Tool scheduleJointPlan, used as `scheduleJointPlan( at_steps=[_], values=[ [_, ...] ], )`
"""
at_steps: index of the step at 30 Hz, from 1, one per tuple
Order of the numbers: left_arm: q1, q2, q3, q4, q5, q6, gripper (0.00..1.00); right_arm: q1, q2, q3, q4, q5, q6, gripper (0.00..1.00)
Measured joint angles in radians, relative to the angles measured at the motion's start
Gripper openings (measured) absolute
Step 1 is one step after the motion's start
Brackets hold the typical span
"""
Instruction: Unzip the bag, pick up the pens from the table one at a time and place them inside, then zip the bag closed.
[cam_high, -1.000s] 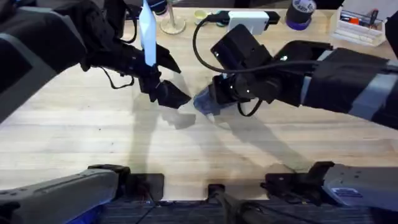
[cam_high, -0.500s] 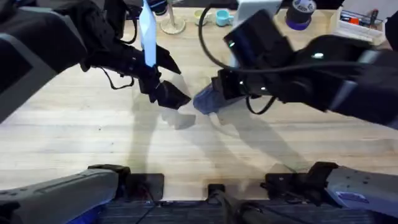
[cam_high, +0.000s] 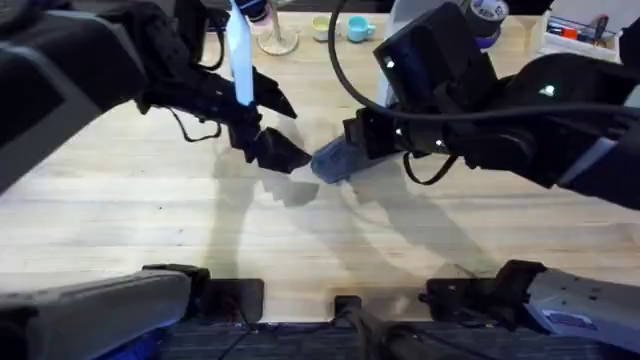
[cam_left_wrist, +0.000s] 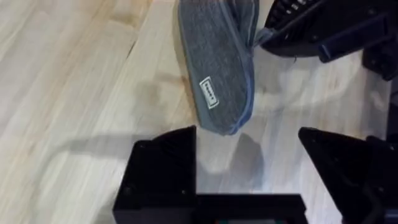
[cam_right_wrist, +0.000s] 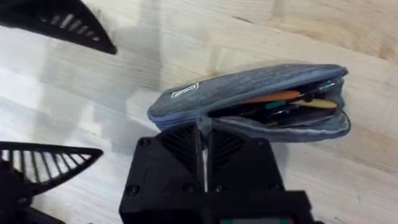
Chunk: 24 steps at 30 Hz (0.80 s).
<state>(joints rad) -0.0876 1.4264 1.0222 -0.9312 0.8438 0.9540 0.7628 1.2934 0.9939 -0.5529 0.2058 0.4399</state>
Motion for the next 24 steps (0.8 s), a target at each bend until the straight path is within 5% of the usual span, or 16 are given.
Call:
scheduleJointPlan(
  at_steps=[12, 18, 23, 24],
  values=[
    [-0.127, 0.214, 0.0, 0.031, 0.051, 0.0, 0.993, 0.0, 0.0, 0.0, 0.0, 0.0, 0.0, 0.03],
    [-0.15, 0.262, 0.0, 0.106, 0.054, 0.0, 0.994, 0.0, 0.0, 0.0, 0.0, 0.0, 0.0, 0.031],
    [-0.15, 0.271, 0.0, 0.163, 0.05, -0.004, 0.575, 0.0, 0.0, 0.0, 0.002, 0.0, 0.0, 0.031],
    [-0.149, 0.271, 0.0, 0.171, 0.048, -0.004, 0.425, 0.0, 0.0, 0.0, 0.004, 0.0, 0.0, 0.03]
  ],
)
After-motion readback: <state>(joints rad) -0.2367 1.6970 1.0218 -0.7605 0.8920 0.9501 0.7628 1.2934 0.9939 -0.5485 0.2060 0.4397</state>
